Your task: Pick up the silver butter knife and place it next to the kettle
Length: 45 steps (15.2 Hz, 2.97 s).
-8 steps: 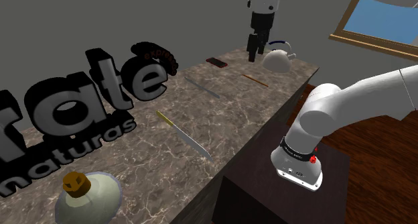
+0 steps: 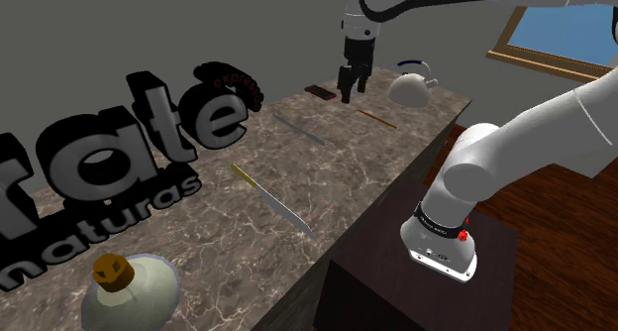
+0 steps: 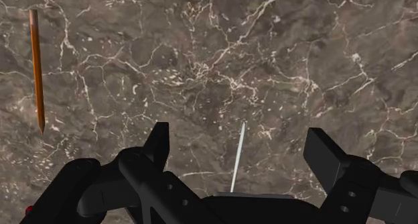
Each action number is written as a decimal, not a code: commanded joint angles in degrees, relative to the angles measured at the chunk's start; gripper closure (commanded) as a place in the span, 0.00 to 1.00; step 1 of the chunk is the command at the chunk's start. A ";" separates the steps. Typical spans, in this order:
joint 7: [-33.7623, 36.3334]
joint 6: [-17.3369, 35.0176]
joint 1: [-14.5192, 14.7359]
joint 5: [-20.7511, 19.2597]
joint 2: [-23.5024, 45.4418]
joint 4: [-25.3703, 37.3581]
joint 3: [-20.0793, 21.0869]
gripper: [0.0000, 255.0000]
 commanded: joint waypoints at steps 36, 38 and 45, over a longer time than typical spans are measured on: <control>6.23 28.88 0.49 2.80 35.58 8.51 1.09 1.00; 6.23 28.88 0.49 2.80 35.58 8.51 1.09 1.00; 6.26 25.09 0.48 2.77 33.47 10.19 1.08 1.00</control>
